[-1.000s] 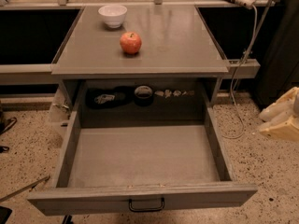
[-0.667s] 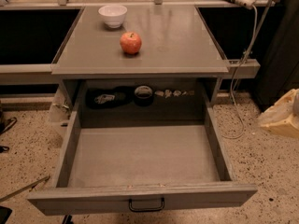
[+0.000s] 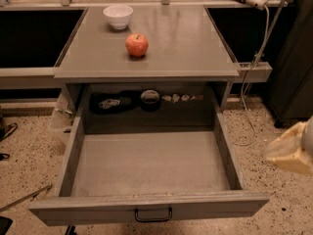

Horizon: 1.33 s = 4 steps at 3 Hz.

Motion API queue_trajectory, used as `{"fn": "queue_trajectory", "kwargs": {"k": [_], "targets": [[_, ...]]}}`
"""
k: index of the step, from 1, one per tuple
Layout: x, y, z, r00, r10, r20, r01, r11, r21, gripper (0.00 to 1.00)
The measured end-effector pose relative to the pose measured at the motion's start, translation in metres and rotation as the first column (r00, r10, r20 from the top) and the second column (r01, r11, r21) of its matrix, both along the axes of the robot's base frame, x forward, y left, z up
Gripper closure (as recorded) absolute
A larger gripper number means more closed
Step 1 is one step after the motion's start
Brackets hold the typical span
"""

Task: Close top drawer

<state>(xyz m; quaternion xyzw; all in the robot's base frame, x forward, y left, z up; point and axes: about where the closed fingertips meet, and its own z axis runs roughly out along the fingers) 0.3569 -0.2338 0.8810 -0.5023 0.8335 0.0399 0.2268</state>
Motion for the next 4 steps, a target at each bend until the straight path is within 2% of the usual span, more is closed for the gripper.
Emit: {"fn": "queue_trajectory", "kwargs": {"k": [1,2,3,4], "targets": [[-0.039,0.02,-0.05,0.9968,0.027,-0.076,-0.02,0.995,0.1,1.0],[-0.063,0.047,-0.092,0.9879,0.09,-0.126,-0.065,0.979,0.195,1.0],[-0.07,0.085,-0.126,0.973,0.184,-0.14,-0.139,0.95,0.278,1.0],[-0.071,0.126,-0.153,0.966,0.236,-0.106,-0.189,0.925,0.33,1.0]]}}
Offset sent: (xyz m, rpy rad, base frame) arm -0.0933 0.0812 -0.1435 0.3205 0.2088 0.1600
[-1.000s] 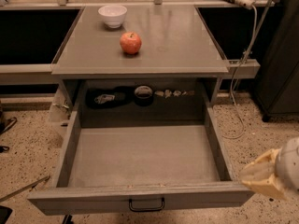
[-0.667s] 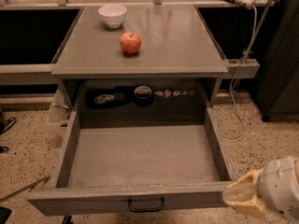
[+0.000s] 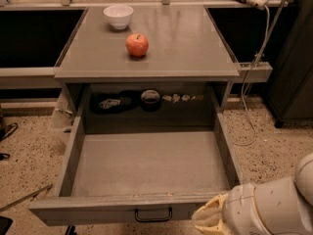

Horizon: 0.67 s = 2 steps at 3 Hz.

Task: Close top drawer

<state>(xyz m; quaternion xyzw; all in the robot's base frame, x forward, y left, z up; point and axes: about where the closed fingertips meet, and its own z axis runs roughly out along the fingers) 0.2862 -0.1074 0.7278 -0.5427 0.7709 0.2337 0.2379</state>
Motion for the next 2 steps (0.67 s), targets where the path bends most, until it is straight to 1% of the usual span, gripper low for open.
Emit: {"fn": "queue_trajectory", "kwargs": {"k": [1,2], "targets": [[0.0,0.0,0.0,1.0,0.0,0.0,0.0,1.0,0.0,1.0],[-0.001,0.003,-0.017,0.9992,-0.032,-0.023,0.032,0.999,0.01,1.0]]}}
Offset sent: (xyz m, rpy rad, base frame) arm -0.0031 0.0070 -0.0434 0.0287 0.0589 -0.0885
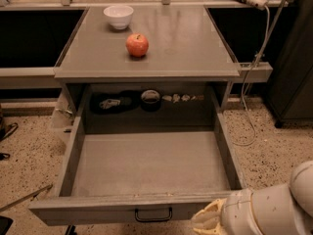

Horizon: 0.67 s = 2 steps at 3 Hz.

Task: Close top drawer

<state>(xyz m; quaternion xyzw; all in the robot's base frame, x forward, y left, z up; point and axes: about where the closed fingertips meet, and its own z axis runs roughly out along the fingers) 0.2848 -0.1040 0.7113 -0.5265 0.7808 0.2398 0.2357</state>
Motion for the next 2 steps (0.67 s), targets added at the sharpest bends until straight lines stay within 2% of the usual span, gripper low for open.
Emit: {"fn": "queue_trajectory", "kwargs": {"k": [2], "targets": [[0.048,0.023,-0.036,0.9996,-0.026,0.007,0.025,0.997,0.071,1.0]]}}
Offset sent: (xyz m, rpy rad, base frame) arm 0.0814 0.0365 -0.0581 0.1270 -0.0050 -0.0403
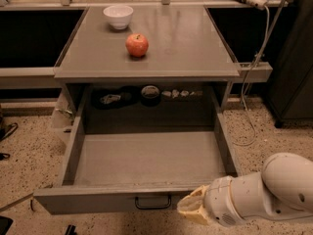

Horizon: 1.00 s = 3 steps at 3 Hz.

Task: Close top drawer

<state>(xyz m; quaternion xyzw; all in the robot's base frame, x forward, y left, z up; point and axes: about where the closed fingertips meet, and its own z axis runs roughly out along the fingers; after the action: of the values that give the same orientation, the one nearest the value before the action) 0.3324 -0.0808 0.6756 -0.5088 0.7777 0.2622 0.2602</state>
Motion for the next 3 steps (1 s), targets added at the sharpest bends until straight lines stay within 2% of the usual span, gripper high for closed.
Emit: {"fn": "queue_trajectory", "kwargs": {"k": [1,2,3], "targets": [[0.0,0.0,0.0,1.0,0.0,0.0,0.0,1.0,0.0,1.0],[0.024,0.009,-0.002,0.9996,0.004,0.027,-0.004,1.0,-0.007,1.0],[0.062,0.036,0.001,0.9964,0.045,0.072,-0.045,0.999,-0.004,1.0]]}}
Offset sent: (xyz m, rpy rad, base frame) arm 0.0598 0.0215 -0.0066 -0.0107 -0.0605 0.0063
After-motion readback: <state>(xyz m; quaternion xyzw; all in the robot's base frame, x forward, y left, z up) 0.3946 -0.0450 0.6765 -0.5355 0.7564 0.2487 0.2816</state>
